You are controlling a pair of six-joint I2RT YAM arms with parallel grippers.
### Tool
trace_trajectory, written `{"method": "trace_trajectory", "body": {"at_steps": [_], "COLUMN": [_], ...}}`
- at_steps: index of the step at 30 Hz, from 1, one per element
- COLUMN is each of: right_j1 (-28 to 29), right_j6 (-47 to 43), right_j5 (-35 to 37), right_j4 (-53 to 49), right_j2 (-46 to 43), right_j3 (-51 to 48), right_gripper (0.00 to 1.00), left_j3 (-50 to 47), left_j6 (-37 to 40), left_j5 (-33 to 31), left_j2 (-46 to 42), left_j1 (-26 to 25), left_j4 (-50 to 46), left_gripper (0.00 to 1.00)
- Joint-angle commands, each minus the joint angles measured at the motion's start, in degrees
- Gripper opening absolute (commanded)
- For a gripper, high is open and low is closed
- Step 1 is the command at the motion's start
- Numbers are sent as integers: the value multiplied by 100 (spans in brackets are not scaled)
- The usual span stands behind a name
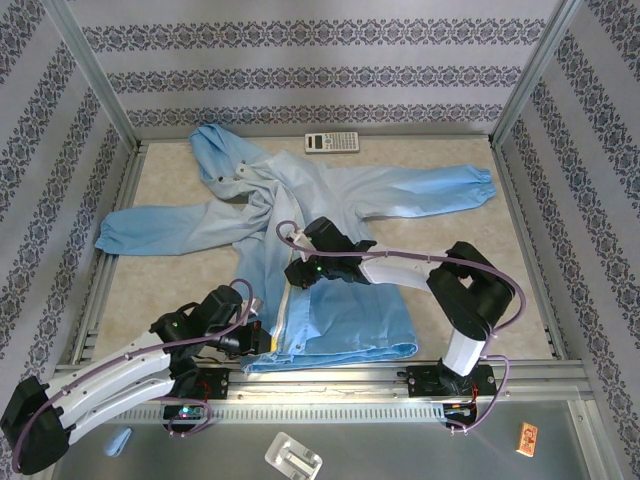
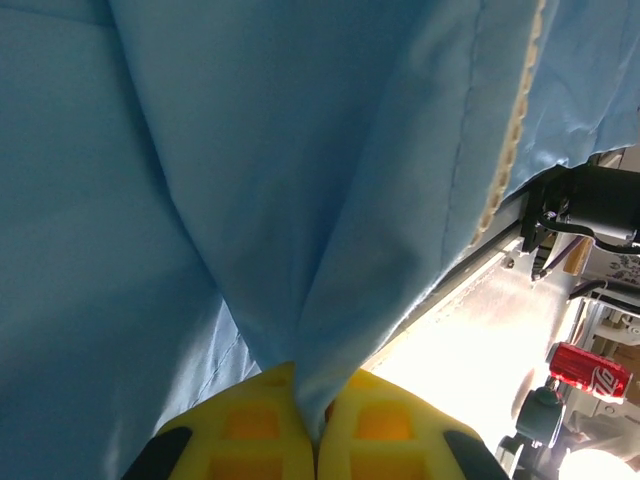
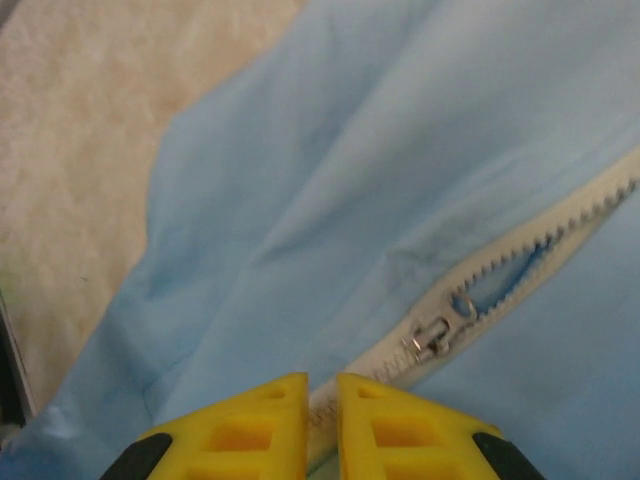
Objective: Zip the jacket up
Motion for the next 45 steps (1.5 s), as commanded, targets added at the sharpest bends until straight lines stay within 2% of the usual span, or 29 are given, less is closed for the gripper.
{"method": "trace_trajectory", "body": {"at_steps": [1,11,13,15,19,24,29,32,37,40,45], "right_j1": [59,64,55,25,-141,-485,-682,-692,-622,-604,-599], "right_j6": [323,611,669,703,892,1141,1254,1365,1581,1667,1739], "right_j5": [-71,-483,-475,-461,-459,-205,-4,-41,-99,-48,-24], "right_j4": [-92,-310,-241,-191,-76,-130,-174,-121,-22,43,82], "right_j2": [108,612,539,414,48,-544,-737,-499,-32,140,330], "right_j3": [-177,-9,-19,-32,-150,-298,-348,-293,-177,-154,-151], "right_gripper": [18,25,28,32,39,42,43,43,42,42,40], "left_j3": [-142,128,326,519,794,1085,1216,1211,1527,1914,2184], "left_j6": [-215,123,268,375,387,450,541,531,797,1004,1056], "left_j5": [65,-171,-317,-453,-608,-854,-1112,-1063,-856,-720,-879], "left_j2": [73,444,414,325,87,-12,338,855,2209,3107,4003], "left_j1": [-59,-59,-59,-60,25,196,528,923,1402,1499,1583], "left_j4": [316,-105,-344,-539,-674,-779,-390,348,1464,1639,1865], "left_gripper": [0,2,20,28,42,53,54,49,48,47,43]}}
